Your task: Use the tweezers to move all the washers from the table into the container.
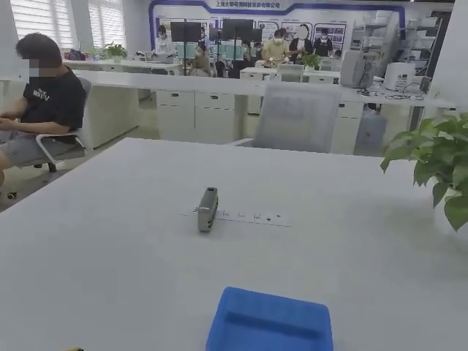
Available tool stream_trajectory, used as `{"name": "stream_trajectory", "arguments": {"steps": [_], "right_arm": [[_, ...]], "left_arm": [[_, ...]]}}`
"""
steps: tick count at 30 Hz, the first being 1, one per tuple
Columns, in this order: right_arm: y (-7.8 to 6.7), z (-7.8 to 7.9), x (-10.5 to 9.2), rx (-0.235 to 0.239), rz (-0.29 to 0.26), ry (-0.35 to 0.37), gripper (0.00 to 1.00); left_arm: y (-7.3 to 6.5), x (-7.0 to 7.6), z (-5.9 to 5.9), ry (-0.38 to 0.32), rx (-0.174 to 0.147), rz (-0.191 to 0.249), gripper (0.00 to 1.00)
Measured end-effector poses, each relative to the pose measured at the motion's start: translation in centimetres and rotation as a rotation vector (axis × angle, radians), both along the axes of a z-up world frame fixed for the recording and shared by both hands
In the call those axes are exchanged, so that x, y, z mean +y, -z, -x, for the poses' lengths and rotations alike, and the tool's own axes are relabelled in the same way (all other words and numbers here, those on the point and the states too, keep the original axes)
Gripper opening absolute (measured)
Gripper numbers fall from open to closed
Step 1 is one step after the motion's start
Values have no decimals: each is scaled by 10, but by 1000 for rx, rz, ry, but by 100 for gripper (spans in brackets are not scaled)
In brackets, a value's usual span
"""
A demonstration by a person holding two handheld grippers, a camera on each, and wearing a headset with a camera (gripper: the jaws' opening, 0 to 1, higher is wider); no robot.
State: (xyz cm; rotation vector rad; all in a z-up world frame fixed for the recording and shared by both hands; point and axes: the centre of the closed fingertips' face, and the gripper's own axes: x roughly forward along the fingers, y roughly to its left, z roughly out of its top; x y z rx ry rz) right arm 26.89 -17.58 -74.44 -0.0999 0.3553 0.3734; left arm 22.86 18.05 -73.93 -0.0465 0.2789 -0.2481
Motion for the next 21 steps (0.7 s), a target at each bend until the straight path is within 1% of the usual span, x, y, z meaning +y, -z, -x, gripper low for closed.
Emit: {"name": "stream_trajectory", "arguments": {"steps": [2,3,4,5,6,7,8,9,11,12,13,14,15,16,17,18,19,20,21], "right_arm": [[0,0,-1,0,4,-1,69],[0,-1,-1,1,5,-2,69],[0,0,-1,2,4,-2,69],[0,-1,-2,2,4,-2,69],[0,0,-2,1,5,-3,69],[0,0,-2,1,6,-4,69],[0,0,-2,0,6,-6,69],[0,-1,-2,-2,6,-6,69],[-1,-1,-3,-6,8,-5,69],[-2,0,-3,-9,8,-3,69],[-5,-1,-3,-16,9,-4,69],[-6,-1,-2,-20,4,-6,69],[-8,-2,0,-17,-9,-11,69],[-9,-1,2,-12,-17,-18,68],[-11,-1,8,-12,-20,-39,67],[-11,-1,12,-6,-18,-62,66],[-5,3,22,40,-13,-118,62],[-3,5,28,58,-4,-148,57],[3,8,35,93,27,-187,52]], "left_arm": [[1,0,0,6,3,-6,63],[1,-1,0,8,8,0,63],[1,-4,1,26,12,2,63],[1,-7,1,55,11,-21,64],[5,-10,3,69,29,-42,64],[7,-12,3,79,41,-42,63],[9,-14,4,93,59,-21,61],[9,-15,4,95,66,-1,59],[5,-14,4,102,65,39,55],[4,-15,4,108,71,64,55],[4,-14,4,114,83,100,55],[3,-15,3,119,90,124,56],[5,-18,5,151,123,166,55],[7,-22,7,186,152,186,53],[11,-25,9,223,180,180,49],[13,-27,10,248,196,171,47],[14,-32,12,290,217,175,45],[18,-40,17,348,270,203,42],[21,-42,18,378,304,197,39]]}}
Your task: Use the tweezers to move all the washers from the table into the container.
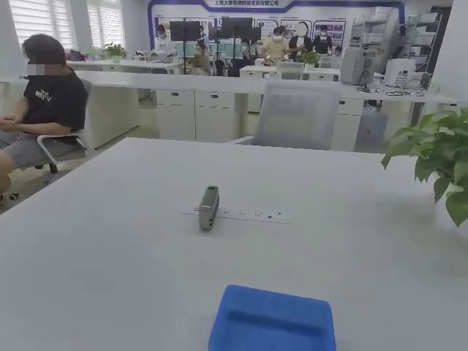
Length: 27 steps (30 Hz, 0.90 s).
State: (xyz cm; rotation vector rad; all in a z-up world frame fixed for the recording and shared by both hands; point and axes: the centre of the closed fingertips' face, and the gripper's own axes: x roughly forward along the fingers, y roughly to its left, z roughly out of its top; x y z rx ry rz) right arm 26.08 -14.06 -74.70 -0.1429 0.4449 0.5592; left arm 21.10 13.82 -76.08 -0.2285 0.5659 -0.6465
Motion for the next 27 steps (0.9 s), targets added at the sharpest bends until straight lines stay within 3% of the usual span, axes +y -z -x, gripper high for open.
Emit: {"name": "stream_trajectory", "arguments": {"steps": [2,6,9,11,15,18,21,24,27], "right_arm": [[2,4,17,41,-15,-65,40],[6,12,59,102,-61,-231,24],[18,20,92,132,-43,-410,10],[22,25,102,141,-37,-470,2],[42,35,125,191,4,-591,0],[54,37,133,217,39,-629,2],[69,40,136,228,119,-666,4],[83,45,142,237,179,-695,5],[90,51,144,243,212,-719,7]], "left_arm": [[2,-9,4,68,23,0,30],[12,-23,8,220,55,-86,17],[24,-33,12,321,99,-131,11],[29,-38,13,361,115,-145,9],[37,-45,10,418,124,-186,6],[50,-45,9,495,117,-284,6],[63,-45,8,567,105,-404,6],[75,-48,10,636,110,-481,6],[83,-50,9,694,88,-564,6]]}}
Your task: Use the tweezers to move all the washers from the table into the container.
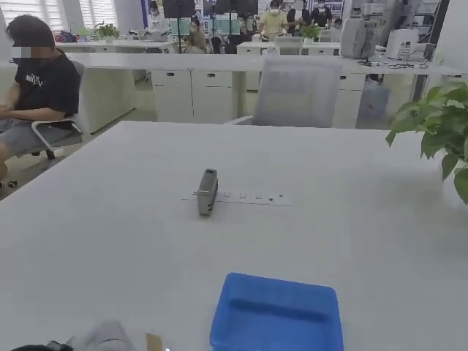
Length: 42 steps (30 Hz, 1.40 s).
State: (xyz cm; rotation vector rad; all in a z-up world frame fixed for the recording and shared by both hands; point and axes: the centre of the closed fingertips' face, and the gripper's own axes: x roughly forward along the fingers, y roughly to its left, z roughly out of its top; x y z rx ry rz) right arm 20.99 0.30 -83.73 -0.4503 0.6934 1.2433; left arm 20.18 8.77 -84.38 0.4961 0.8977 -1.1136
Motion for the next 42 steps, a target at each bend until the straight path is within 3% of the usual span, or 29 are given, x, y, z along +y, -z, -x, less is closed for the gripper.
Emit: {"name": "stream_trajectory", "arguments": {"steps": [10,11,15,18,23,25,26,28,36,38,39,42], "right_arm": [[10,2,-4,-20,50,-38,13],[10,2,-4,-21,52,-36,14],[13,3,-4,-27,58,-52,14],[15,3,-3,-23,61,-55,14],[18,5,-2,-26,74,-73,15],[18,6,-2,-41,79,-92,15],[18,6,-2,-48,81,-96,15],[17,6,-1,-52,77,-100,15],[13,12,6,-48,53,-135,15],[7,16,13,-30,12,-139,16],[1,18,19,-13,-33,-141,16],[0,18,19,-29,-23,-155,14]], "left_arm": [[14,-5,-3,140,-54,-109,5],[14,-6,-3,162,-67,-112,4],[20,-6,-3,192,-66,-142,6],[21,-8,-3,230,-80,-155,1],[21,-11,4,293,-84,-153,0],[14,-14,4,354,-129,-148,0],[11,-14,7,360,-124,-144,0],[0,-14,6,360,-150,-148,0],[-44,-26,8,375,-207,-111,0],[-57,-32,10,382,-219,-91,0],[-64,-36,12,385,-227,-81,0],[-76,-44,15,388,-235,-63,0]]}}
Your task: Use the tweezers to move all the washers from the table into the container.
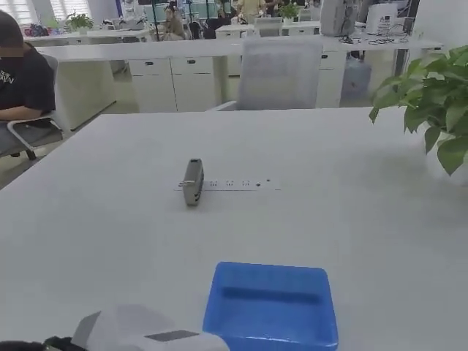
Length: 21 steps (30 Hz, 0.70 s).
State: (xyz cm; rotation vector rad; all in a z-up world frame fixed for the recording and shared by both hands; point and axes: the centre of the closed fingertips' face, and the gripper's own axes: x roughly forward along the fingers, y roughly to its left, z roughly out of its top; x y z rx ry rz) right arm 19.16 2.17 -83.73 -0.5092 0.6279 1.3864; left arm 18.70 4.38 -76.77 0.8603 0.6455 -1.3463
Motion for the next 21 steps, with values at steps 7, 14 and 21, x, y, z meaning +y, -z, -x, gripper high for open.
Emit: {"name": "stream_trajectory", "arguments": {"steps": [7,14,21], "right_arm": [[-5,-2,3,16,-28,4,9],[-10,-11,22,8,-58,-20,7],[-16,-16,50,2,-111,-40,13]], "left_arm": [[-16,-11,1,-2,-7,22,0],[-19,-6,-4,-17,-9,5,0],[-24,8,-14,-24,-26,-31,0]]}}
